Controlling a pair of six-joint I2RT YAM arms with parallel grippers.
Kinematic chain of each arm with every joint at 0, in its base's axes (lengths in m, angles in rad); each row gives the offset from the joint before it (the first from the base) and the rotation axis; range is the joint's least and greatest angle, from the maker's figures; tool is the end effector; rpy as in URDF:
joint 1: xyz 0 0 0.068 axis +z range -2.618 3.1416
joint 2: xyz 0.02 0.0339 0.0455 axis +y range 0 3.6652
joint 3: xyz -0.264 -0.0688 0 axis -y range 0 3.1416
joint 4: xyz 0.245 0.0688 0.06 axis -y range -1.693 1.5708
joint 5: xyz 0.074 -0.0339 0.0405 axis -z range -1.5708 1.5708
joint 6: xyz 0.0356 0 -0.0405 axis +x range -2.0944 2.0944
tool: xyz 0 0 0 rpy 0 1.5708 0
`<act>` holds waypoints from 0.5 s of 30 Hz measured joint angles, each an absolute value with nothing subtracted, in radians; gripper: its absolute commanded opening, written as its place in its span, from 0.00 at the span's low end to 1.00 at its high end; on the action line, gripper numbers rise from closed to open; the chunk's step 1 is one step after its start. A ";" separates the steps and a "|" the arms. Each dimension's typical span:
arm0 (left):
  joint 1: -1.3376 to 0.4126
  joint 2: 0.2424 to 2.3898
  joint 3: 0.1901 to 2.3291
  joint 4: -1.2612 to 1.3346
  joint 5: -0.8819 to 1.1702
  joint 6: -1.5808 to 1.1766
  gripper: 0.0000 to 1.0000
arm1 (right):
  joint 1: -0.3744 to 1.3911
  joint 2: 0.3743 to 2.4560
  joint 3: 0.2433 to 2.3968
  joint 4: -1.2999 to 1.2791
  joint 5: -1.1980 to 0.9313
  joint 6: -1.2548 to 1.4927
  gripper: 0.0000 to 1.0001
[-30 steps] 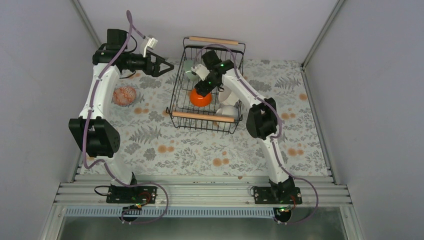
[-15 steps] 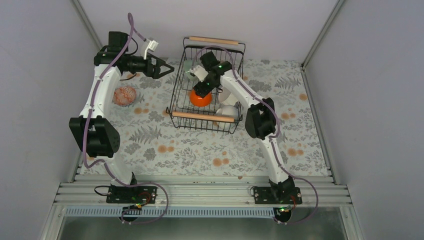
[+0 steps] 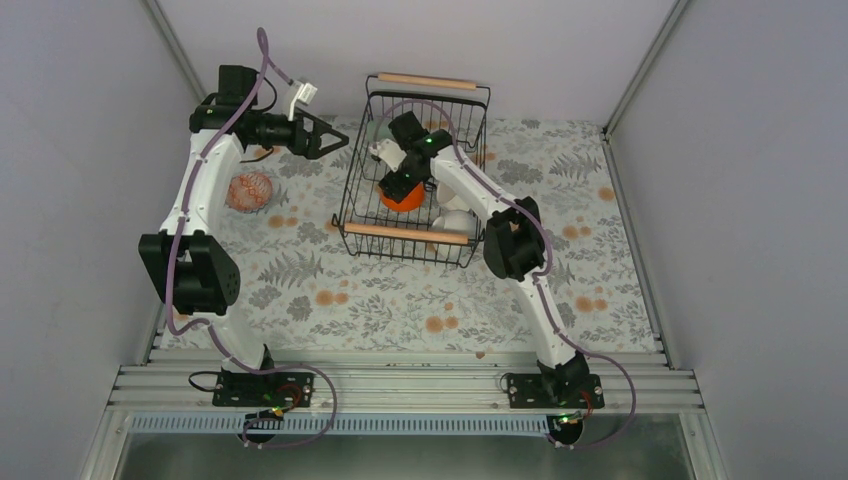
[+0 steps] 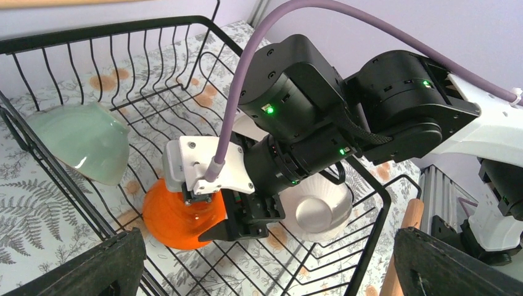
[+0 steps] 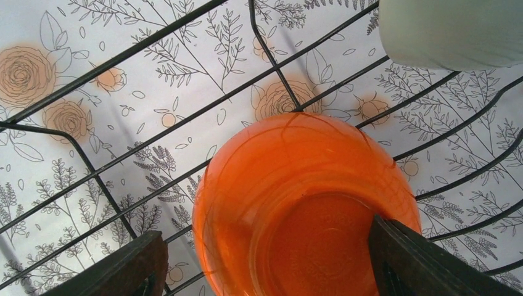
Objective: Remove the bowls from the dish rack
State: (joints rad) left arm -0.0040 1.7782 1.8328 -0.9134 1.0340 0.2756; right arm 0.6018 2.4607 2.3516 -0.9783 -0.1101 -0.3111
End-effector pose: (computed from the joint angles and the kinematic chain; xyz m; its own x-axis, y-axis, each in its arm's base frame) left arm 0.3758 -0.0321 0.3753 -0.5751 0.1415 -0.8057 0.7482 0.4891 -0.4482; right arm 0.4314 0.3010 0.2158 -0.5097 -0.7192 -0.4723 -0.7992 0.5990 -0.0497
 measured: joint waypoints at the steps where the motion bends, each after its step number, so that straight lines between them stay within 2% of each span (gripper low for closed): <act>1: -0.004 1.778 1.831 -0.913 1.034 0.276 1.00 | 0.602 2.461 2.349 -0.976 -0.108 -0.311 0.80; 15: -0.004 1.766 1.802 -0.904 1.048 0.275 1.00 | 0.614 2.453 2.326 -0.949 -0.053 -0.313 0.83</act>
